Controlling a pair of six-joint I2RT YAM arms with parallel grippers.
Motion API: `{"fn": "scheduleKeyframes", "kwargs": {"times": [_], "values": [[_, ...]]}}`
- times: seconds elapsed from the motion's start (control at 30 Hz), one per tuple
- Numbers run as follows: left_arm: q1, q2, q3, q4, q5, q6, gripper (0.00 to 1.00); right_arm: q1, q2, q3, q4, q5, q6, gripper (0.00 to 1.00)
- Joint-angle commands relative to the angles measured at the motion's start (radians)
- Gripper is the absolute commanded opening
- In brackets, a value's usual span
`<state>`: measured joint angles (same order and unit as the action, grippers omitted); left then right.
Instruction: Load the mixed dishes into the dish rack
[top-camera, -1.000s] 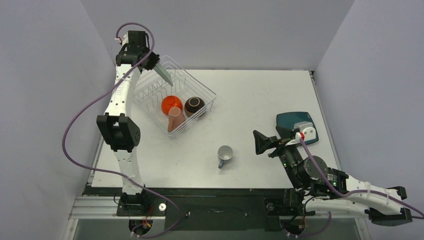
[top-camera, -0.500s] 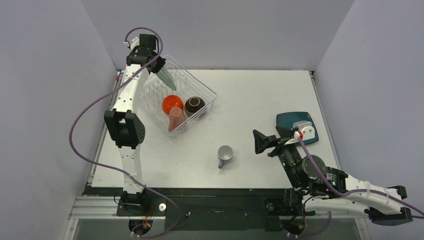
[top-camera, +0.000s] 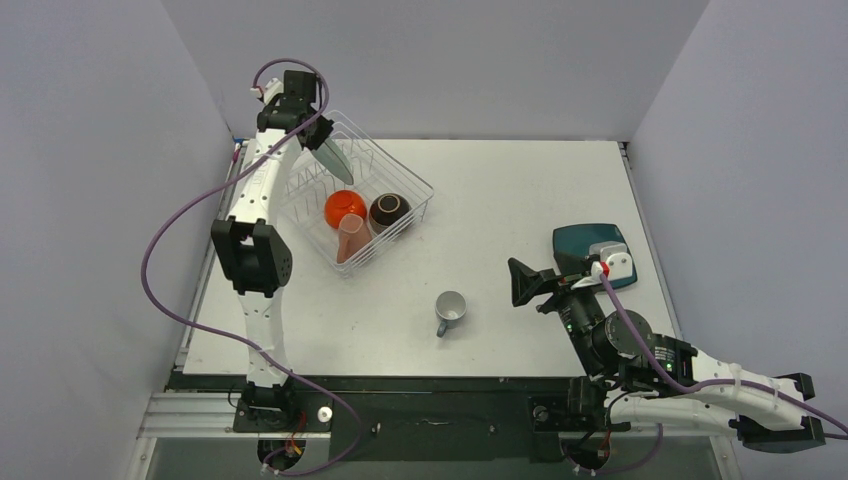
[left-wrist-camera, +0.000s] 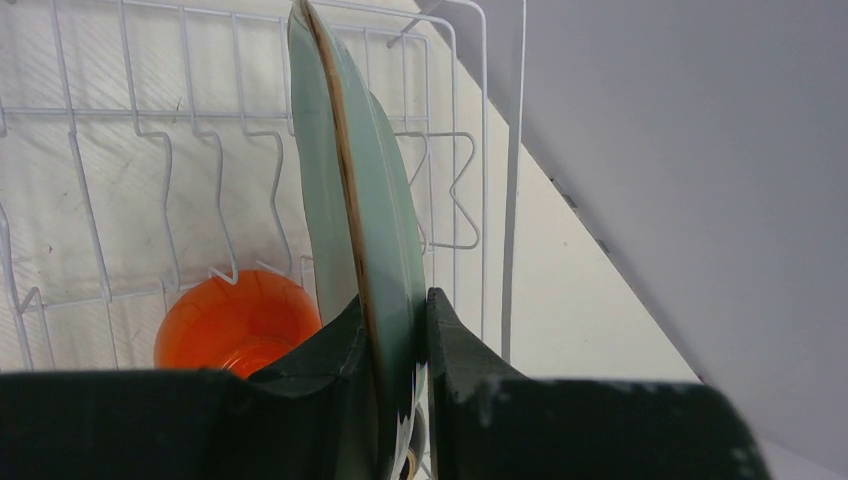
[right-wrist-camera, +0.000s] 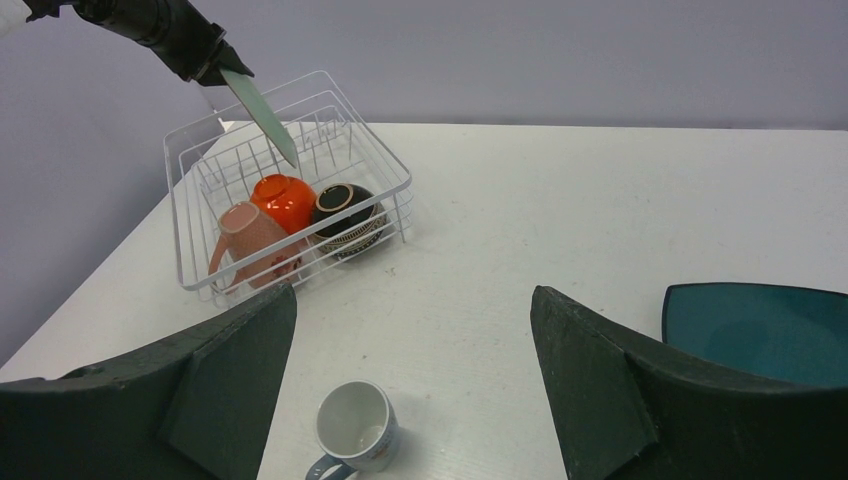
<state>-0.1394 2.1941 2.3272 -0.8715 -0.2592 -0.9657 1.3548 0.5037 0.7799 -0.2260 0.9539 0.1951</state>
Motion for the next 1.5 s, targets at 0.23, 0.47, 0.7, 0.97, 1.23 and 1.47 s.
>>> {"fn": "scheduleKeyframes", "kwargs": {"times": [0.23,0.47,0.7,0.97,1.23,1.47], "values": [[-0.017,-0.014,0.014,0.074,-0.028,-0.017,0.14,-0.008,-0.002,0.004,0.005,0.009,0.014,0.82],[-0.016,-0.033,-0.01,0.052,-0.046,-0.006,0.14,-0.01,-0.003,-0.001,0.007,0.01,0.014,0.82],[-0.012,-0.062,-0.073,0.089,-0.05,-0.012,0.3,-0.016,0.012,-0.001,0.019,-0.005,0.008,0.82],[-0.01,-0.036,-0.029,0.076,-0.031,0.008,0.53,-0.02,0.007,-0.009,0.019,-0.013,0.021,0.82],[-0.008,-0.076,-0.016,0.061,-0.01,0.043,0.69,-0.026,0.028,-0.003,0.024,-0.015,0.013,0.82],[0.01,-0.155,-0.031,0.032,0.085,0.088,0.78,-0.037,0.071,-0.002,0.03,-0.017,0.01,0.82]]}}
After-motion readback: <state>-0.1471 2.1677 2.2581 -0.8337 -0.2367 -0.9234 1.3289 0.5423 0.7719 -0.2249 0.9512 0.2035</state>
